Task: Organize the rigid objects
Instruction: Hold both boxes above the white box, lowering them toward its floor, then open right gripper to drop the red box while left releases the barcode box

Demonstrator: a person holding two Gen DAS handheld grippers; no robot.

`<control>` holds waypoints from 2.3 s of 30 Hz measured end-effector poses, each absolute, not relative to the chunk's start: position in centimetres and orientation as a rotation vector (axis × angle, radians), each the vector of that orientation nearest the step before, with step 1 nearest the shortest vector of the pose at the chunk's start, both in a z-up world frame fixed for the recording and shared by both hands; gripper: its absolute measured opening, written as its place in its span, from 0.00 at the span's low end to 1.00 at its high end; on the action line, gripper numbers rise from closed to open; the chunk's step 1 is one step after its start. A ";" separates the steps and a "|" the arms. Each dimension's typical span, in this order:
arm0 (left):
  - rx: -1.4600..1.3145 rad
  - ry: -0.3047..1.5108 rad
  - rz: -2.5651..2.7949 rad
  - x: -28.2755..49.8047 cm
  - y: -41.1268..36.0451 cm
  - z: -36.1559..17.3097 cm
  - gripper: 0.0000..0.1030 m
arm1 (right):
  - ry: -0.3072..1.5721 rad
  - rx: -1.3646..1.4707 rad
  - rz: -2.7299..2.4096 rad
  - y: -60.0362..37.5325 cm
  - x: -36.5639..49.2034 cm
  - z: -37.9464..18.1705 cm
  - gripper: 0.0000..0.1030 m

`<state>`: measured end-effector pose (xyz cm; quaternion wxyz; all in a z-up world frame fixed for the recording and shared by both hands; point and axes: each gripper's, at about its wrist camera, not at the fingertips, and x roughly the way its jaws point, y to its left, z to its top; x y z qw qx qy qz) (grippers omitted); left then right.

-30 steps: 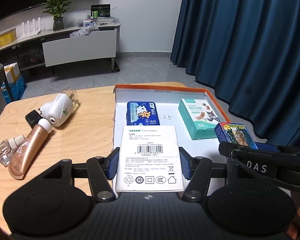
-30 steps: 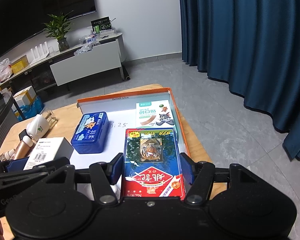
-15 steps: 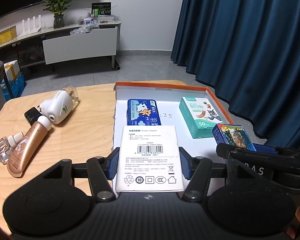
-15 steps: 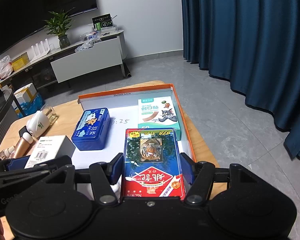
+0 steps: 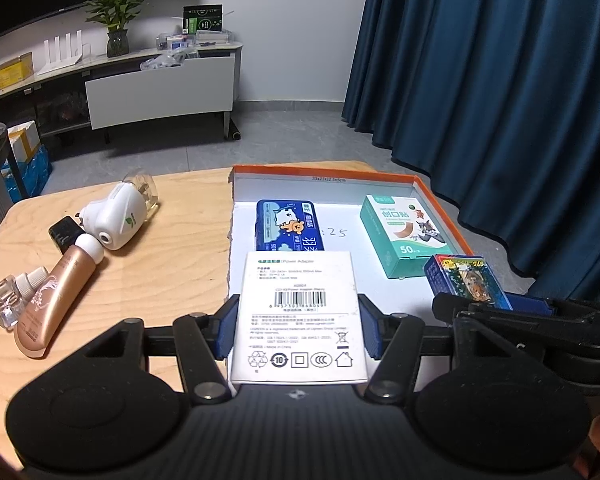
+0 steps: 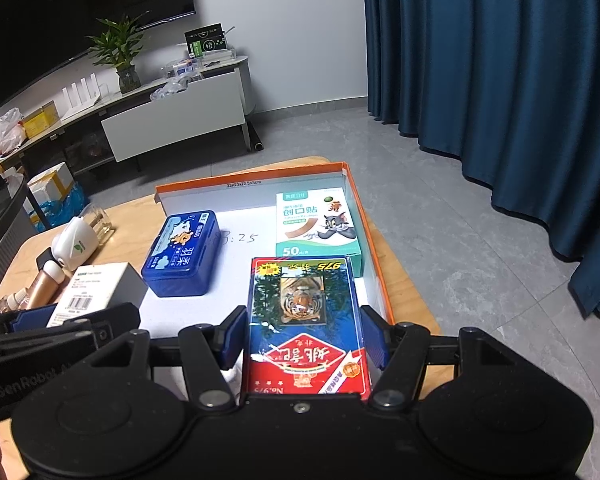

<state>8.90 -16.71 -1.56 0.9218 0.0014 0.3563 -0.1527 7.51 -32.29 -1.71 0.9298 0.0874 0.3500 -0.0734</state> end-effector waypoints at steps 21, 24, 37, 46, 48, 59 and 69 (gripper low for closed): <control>0.005 0.737 -0.313 9.4 -16.8 -1.6 0.58 | 0.732 0.179 -0.153 -32.4 8.1 -2.3 0.70; 0.007 0.738 -0.312 9.5 -16.8 -1.6 0.58 | 0.736 0.183 -0.152 -32.6 8.3 -2.4 0.70; 0.010 0.750 -0.310 10.0 -17.0 -1.9 0.58 | 0.716 0.201 -0.166 -33.3 8.3 -2.4 0.72; 0.024 0.760 -0.342 10.4 -18.2 -2.2 0.58 | 0.673 0.202 -0.218 -34.6 7.8 -1.4 0.73; 0.030 0.763 -0.353 10.7 -18.6 -2.4 0.58 | 0.668 0.204 -0.232 -34.8 7.7 -1.3 0.74; -0.006 0.759 -0.424 11.2 -19.3 -1.5 0.64 | 0.639 0.198 -0.271 -35.4 7.2 -0.1 0.77; -0.021 0.725 -0.313 10.6 -13.8 -0.4 0.65 | 0.655 0.157 -0.153 -30.9 8.4 0.3 0.77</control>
